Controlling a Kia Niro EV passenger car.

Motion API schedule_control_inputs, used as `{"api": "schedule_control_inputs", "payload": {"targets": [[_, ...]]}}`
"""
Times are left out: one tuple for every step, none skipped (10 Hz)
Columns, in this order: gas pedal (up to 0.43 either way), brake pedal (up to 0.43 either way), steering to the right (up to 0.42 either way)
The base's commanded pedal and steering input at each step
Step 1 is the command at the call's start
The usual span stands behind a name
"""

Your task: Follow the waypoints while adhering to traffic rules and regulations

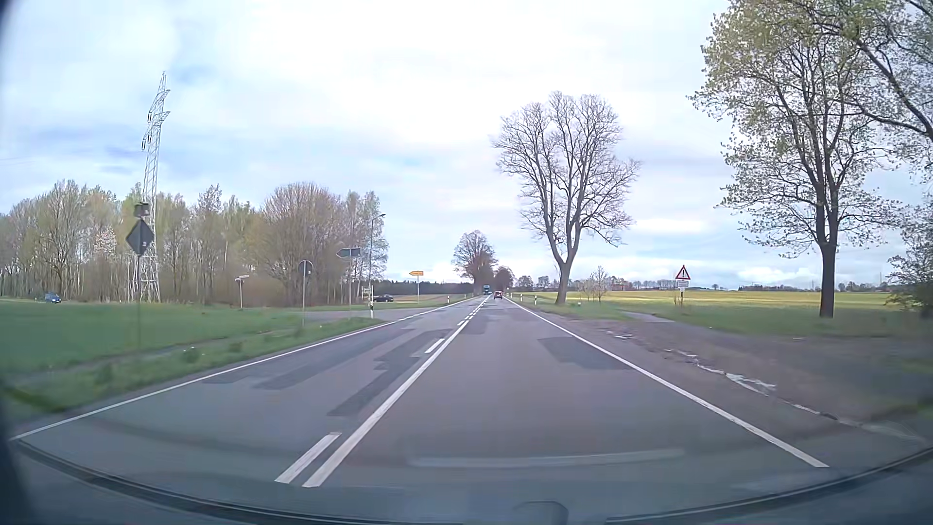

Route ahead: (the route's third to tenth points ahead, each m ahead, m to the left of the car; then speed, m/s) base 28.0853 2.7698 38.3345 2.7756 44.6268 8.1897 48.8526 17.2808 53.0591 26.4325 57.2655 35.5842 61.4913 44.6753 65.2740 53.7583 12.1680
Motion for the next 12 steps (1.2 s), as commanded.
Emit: {"api": "schedule_control_inputs", "payload": {"targets": [[0.000,0.220,0.004],[0.000,0.220,0.004],[0.000,0.220,0.004],[0.000,0.220,0.004],[0.000,0.220,0.004],[0.000,0.220,0.004],[0.000,0.220,0.004],[0.000,0.220,0.004],[0.000,0.220,0.004],[0.000,0.213,0.004],[0.000,0.201,0.004],[0.000,0.201,0.004]]}}
